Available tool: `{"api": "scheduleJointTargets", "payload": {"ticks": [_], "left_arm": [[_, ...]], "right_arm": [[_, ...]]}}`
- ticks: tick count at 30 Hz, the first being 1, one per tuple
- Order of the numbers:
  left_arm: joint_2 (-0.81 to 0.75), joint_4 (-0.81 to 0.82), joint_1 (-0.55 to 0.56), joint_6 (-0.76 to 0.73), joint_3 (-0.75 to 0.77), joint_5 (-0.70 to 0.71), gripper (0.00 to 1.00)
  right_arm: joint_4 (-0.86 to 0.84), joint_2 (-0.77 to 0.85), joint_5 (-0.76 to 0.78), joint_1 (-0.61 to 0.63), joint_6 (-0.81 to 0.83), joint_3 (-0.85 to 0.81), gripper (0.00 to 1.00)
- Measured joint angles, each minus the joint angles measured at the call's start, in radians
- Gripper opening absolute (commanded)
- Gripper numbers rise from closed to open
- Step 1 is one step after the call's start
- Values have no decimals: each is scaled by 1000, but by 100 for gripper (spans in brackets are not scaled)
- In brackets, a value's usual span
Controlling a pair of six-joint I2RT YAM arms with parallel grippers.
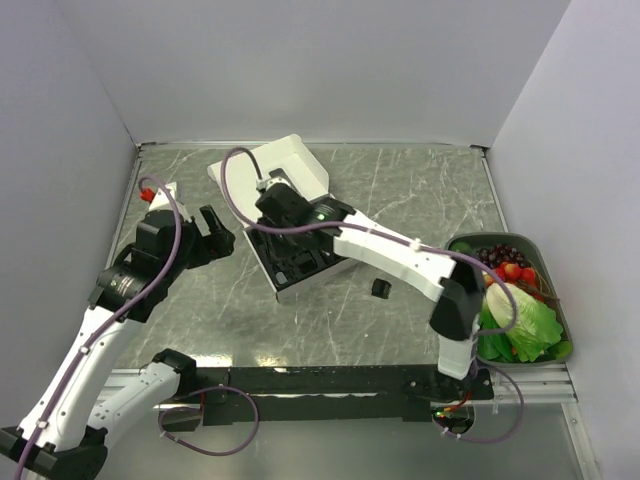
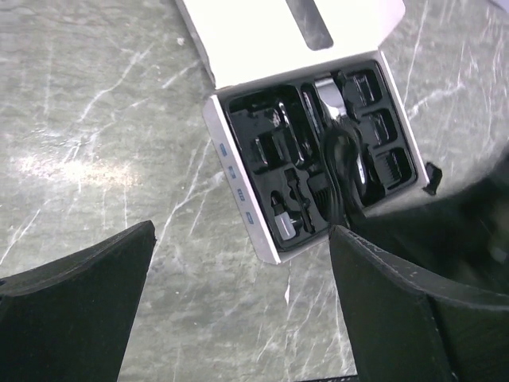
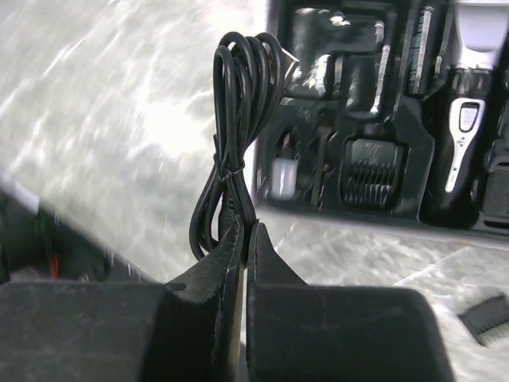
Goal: Sort the hair-cutting tools
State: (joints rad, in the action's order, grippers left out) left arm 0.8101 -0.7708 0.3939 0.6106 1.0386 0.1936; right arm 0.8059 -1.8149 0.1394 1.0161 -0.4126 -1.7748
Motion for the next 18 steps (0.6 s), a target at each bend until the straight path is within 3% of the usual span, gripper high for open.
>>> {"api": "scheduleJointTargets", "payload": {"ticks": [6, 18], "left_arm": [[-37, -14, 0, 26, 0, 16, 97], [-96, -21, 0, 29, -3, 9, 97]], "right_arm": [[74, -185, 93, -68, -229, -176, 0], [144, -327, 148, -120, -592, -274, 0]]}}
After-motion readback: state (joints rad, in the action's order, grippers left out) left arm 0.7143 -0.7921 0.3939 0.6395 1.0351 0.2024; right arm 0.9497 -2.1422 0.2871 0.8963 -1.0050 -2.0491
